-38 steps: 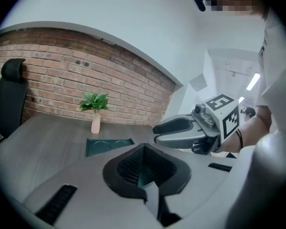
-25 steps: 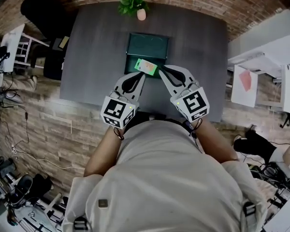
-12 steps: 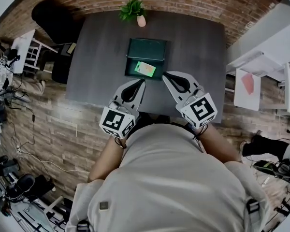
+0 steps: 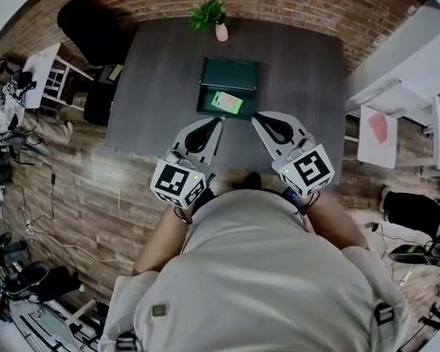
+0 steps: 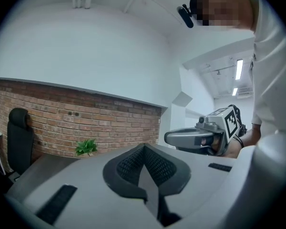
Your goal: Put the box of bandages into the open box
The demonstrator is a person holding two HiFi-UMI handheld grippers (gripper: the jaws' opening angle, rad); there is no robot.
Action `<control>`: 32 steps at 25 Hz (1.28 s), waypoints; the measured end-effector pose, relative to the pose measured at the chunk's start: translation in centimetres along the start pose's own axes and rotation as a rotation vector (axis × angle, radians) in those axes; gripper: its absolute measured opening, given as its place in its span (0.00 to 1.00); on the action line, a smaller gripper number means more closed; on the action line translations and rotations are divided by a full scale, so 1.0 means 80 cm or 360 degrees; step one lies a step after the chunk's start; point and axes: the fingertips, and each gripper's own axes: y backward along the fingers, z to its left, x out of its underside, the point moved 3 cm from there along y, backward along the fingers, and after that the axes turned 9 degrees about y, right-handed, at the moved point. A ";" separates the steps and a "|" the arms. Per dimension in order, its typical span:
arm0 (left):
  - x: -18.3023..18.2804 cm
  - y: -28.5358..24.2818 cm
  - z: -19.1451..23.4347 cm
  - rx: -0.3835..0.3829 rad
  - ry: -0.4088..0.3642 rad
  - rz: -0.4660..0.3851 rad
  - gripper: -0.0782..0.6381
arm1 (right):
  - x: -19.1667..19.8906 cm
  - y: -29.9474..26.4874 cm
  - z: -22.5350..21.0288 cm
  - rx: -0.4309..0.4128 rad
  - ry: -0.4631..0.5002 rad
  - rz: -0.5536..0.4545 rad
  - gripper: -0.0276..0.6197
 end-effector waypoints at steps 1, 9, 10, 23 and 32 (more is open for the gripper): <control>-0.002 0.005 0.002 0.0013 -0.0001 -0.0003 0.13 | -0.004 -0.002 0.006 0.0008 0.0001 -0.0001 0.08; -0.013 0.089 0.044 0.0091 -0.0007 0.0008 0.13 | -0.038 -0.041 0.087 0.0090 0.0003 0.0016 0.08; -0.011 0.104 0.051 0.0102 -0.0001 0.0013 0.13 | -0.043 -0.047 0.103 0.0099 0.0010 0.0016 0.08; 0.006 0.215 0.056 0.0383 -0.0018 0.0080 0.13 | -0.064 -0.054 0.263 0.0298 -0.0038 0.0069 0.08; 0.007 0.230 -0.012 0.0385 -0.0023 0.0007 0.13 | -0.071 0.010 0.284 0.0264 0.0001 0.0050 0.08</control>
